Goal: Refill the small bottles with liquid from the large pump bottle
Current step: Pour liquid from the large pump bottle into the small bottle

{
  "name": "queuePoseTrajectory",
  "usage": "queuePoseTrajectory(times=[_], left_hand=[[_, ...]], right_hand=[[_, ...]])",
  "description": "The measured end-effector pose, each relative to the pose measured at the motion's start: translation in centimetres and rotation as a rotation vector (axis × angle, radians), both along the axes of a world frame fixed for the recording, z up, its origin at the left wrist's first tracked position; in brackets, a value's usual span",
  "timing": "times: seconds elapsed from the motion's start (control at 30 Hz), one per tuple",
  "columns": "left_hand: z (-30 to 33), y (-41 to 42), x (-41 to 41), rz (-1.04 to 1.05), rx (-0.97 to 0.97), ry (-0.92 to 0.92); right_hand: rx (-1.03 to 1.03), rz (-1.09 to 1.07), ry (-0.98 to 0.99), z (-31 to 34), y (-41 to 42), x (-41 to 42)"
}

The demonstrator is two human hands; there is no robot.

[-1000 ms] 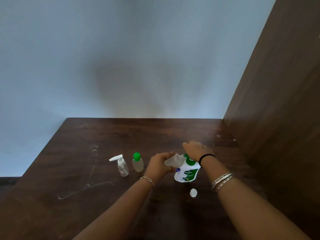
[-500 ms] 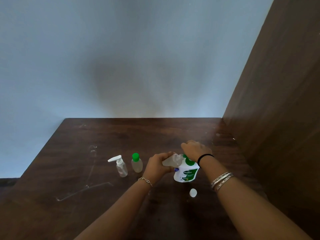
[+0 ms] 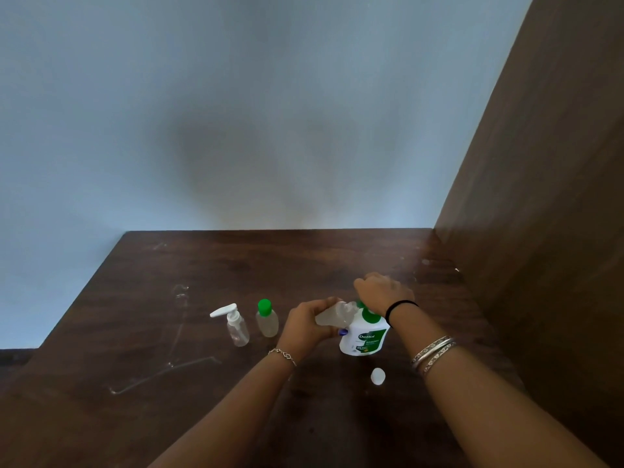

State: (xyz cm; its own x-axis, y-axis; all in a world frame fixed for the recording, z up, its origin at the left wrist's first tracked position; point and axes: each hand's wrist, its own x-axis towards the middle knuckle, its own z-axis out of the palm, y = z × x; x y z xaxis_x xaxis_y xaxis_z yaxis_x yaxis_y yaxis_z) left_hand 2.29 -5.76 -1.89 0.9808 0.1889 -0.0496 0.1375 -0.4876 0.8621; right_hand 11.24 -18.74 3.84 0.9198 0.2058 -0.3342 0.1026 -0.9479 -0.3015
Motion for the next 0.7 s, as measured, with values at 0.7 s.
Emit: queuePoseTrajectory(times=[0.7], left_hand=[[0.6,-0.08,-0.12,-0.026,0.005,-0.012]], right_hand=[[-0.016,0.013,-0.018,-0.17,0.03,0.11]])
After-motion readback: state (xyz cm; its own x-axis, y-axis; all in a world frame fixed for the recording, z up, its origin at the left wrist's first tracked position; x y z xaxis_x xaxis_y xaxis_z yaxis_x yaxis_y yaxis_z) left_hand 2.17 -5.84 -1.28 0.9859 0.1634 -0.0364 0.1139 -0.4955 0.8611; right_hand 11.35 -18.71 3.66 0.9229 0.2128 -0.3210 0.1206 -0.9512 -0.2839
